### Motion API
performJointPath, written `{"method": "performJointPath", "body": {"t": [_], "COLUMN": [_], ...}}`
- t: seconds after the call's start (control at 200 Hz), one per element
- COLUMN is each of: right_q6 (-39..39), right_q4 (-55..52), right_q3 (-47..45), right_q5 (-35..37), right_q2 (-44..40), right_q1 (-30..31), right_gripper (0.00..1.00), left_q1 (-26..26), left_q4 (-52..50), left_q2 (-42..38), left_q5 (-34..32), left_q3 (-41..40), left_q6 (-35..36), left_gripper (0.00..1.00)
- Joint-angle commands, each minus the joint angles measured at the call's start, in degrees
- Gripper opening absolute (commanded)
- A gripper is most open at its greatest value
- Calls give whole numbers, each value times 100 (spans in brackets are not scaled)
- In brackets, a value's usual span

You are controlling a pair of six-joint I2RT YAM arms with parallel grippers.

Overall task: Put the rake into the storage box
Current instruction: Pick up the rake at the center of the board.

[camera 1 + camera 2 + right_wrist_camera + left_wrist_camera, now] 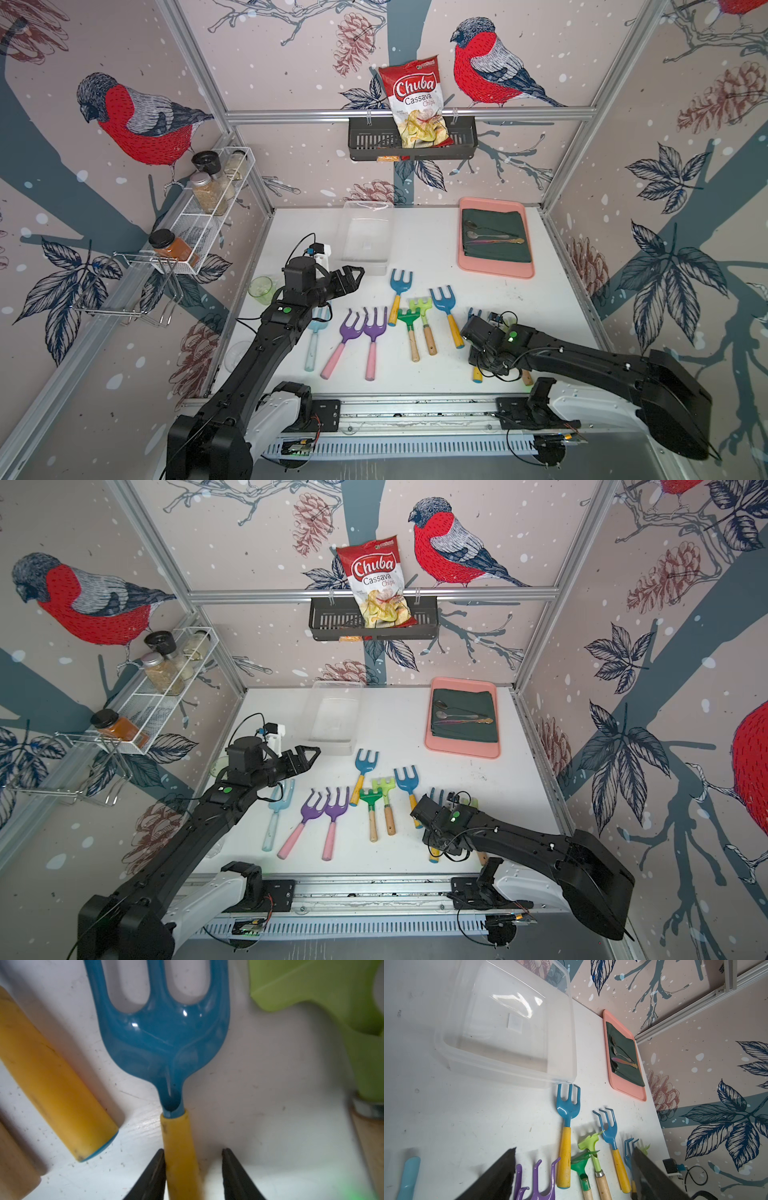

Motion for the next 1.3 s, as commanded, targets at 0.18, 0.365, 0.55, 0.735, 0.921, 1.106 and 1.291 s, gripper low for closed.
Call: {"method": "performJointPath", "body": {"t": [0.18,0.365,0.55,0.735,0.921,1.106,1.291], "right_q6": [-249,-288,-281,-286,-393,-552,-655], "right_q4": [-89,-104,-359,-137,238,387,99], "right_q3": [188,345,366,104,-176,-175,143], "right_q5": [112,245,182,-8,-168,-258,-146], "right_q2": [-284,-752,-681,-439,-200,-57,-218], "right_q1": [18,-6,-95,-129,-174,-183,-185], "right_gripper": [35,28,39,43,38,29,24], "left_q1": [-348,-644,-817,-929,-1103,-1292,-1412], "left_q4": [253,468,514,505,521,548,857], "left_q2": [150,344,503,611,769,944,1051], "left_q5": [62,87,41,17,-30,-72,33], "left_q3": [99,180,237,274,329,454,482], "left_q6": [-182,-351,-364,-372,-399,-438,-727], "left_gripper": [84,83,83,82,80,79,76]}}
